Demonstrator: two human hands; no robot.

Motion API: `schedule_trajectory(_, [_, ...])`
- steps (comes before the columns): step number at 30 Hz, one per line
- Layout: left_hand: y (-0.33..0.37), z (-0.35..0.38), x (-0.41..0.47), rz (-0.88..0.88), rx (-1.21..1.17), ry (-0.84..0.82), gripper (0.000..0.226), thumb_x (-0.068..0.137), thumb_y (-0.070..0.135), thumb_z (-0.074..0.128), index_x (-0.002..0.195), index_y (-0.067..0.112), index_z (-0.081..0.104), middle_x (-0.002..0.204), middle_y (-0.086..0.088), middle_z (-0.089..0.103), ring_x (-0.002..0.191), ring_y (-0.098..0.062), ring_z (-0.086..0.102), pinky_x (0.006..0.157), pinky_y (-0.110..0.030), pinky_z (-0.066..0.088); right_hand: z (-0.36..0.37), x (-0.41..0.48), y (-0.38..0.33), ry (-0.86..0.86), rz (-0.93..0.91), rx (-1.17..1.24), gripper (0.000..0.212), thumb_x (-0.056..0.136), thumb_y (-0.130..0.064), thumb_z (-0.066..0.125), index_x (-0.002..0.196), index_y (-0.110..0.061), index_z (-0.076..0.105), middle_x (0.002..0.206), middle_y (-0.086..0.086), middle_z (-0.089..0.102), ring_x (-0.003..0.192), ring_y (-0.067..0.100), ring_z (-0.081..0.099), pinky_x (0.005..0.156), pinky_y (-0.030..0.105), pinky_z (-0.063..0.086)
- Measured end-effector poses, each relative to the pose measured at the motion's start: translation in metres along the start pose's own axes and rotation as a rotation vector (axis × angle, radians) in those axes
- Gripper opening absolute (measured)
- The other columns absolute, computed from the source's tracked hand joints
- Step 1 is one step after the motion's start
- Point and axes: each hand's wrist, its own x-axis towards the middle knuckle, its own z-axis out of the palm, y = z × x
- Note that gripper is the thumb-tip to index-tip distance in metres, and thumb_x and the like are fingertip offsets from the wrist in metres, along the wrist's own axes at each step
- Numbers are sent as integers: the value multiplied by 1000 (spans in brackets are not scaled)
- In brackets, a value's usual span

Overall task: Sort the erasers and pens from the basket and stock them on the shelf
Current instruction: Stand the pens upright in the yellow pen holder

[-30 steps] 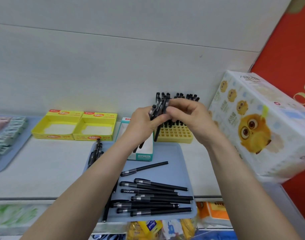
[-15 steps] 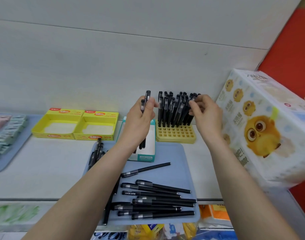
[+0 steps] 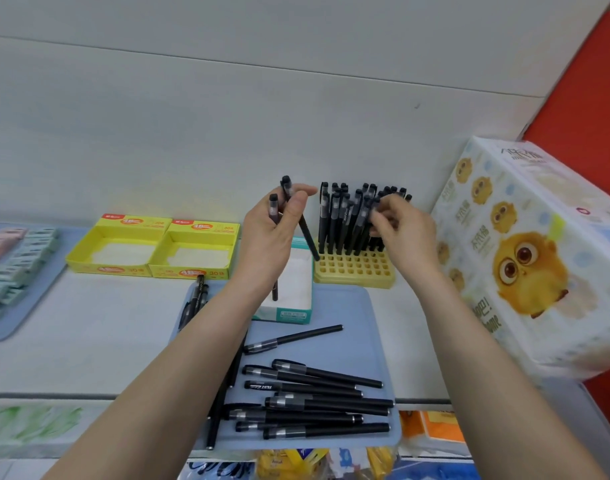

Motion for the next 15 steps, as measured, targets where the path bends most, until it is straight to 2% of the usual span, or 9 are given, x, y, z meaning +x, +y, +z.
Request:
schedule_trajectory(4, [2, 3, -2, -20, 40, -19, 24, 99, 34, 51, 106, 21, 70, 88, 5, 48, 59, 0, 45, 59, -31, 38, 1, -4, -6, 3, 30, -11, 13, 95, -28, 60, 105, -20, 63, 86, -8, 67, 74, 6, 64, 75, 31, 55])
schedule_trajectory(6, [2, 7, -2, -30, 46, -43, 23, 98, 30, 53, 106, 18, 70, 69, 4, 50, 60, 8, 48, 60, -24, 36, -6, -6, -12, 107, 11, -36, 25, 93, -28, 61, 117, -20, 61, 93, -8, 62, 74, 2, 57, 72, 24, 49])
schedule_trajectory(7, [1, 9, -3, -29, 49, -54, 22, 98, 28, 54, 105, 16, 71, 59, 14, 51, 61, 11, 49, 61, -19, 36, -9, -7, -17, 138, -25, -26, 28, 92, -29, 62, 118, -22, 61, 95, -8, 61, 74, 1, 55, 71, 22, 46])
schedule_trajectory(9, [1, 13, -4, -20, 66, -66, 19, 97, 22, 56, 103, 13, 71, 62, 26, 59, 65, 14, 52, 61, -12, 38, -15, -14, -34, 33, -100, 86, 23, 90, -28, 64, 111, -22, 65, 94, -8, 65, 77, 3, 57, 70, 21, 45])
schedule_trajectory(10, [2, 16, -5, -17, 69, -75, 18, 96, 20, 57, 102, 11, 71, 66, 25, 62, 67, 14, 54, 61, -8, 39, -16, -19, -40, -102, -131, 129, 19, 89, -28, 66, 107, -22, 69, 92, -8, 67, 78, 4, 58, 70, 21, 46])
schedule_trajectory(12, [3, 22, -6, -16, 56, -110, 16, 95, 17, 58, 102, 10, 71, 76, 17, 67, 71, 13, 58, 62, -5, 39, -14, -26, -47, -297, -227, 32, 14, 88, -30, 68, 97, -20, 72, 84, -8, 68, 76, 8, 59, 67, 26, 45])
schedule_trajectory(13, [3, 24, -5, -14, 59, -130, 16, 95, 19, 59, 104, 13, 71, 80, 14, 68, 72, 10, 60, 63, -7, 40, -12, -27, -45, -302, -267, -33, 13, 89, -31, 68, 93, -19, 72, 78, -7, 66, 72, 9, 57, 65, 28, 42])
schedule_trajectory(15, [0, 25, -4, -7, 80, -149, 19, 94, 22, 59, 113, 22, 66, 79, 11, 66, 65, 3, 56, 62, -12, 41, -11, -25, -37, -201, -237, -48, 15, 92, -32, 64, 88, -19, 71, 76, -6, 63, 71, 10, 55, 62, 28, 39])
